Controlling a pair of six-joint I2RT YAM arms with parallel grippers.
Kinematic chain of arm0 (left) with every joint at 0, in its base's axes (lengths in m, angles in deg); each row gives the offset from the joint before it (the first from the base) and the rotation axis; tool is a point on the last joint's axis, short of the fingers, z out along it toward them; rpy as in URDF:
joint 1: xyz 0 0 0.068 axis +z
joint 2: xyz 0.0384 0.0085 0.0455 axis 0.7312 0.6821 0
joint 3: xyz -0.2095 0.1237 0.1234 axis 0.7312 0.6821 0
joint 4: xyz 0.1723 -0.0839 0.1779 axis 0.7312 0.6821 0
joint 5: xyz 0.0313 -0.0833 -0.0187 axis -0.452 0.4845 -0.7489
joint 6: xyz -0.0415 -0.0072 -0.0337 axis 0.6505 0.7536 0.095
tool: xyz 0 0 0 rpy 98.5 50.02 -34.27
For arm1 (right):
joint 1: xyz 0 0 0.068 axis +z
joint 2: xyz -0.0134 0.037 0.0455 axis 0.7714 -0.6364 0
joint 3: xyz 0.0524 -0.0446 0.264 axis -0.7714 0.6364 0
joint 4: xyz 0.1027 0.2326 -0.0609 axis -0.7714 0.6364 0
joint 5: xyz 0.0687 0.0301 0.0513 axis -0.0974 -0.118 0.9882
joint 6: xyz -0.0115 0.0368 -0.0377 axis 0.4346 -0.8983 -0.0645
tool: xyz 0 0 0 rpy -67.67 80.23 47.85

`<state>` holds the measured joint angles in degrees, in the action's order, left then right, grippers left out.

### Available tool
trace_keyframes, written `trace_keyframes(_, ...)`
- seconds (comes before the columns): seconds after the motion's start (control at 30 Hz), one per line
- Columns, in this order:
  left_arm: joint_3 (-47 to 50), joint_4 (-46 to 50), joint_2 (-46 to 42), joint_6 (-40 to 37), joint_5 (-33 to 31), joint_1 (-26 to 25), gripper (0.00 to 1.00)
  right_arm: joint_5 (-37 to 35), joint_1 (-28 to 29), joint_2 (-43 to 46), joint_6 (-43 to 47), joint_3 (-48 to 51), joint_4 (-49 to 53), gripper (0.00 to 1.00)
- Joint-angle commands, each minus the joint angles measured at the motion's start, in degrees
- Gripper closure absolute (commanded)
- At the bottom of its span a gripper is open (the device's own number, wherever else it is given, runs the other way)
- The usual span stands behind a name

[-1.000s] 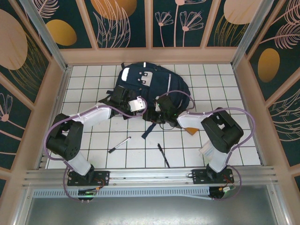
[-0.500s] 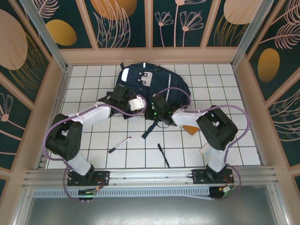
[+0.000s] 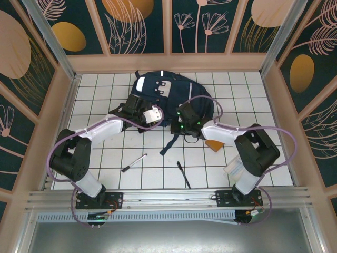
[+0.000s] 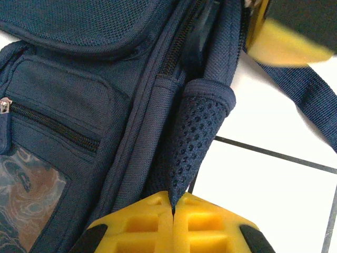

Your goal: Pack the student bag

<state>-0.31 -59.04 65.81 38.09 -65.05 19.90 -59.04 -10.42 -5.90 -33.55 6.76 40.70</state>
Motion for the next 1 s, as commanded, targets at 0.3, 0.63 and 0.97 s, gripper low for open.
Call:
trace_keyframes(0.3,0.79,0.07,-2.29,-0.54,-0.39,1.01,1.00,4.39,-8.33,9.38,10.78,3.46,9.09,1.00)
trace_keyframes(0.63,4.87,-3.25,-3.43,-0.93,-5.53,2.94,1.00,4.41,-17.46,10.83,10.39,5.59,14.48,1.00)
trace_keyframes(0.97,8.41,-13.29,-5.42,1.32,-16.38,7.70,1.00,11.16,-20.74,9.94,13.14,5.63,15.73,1.00)
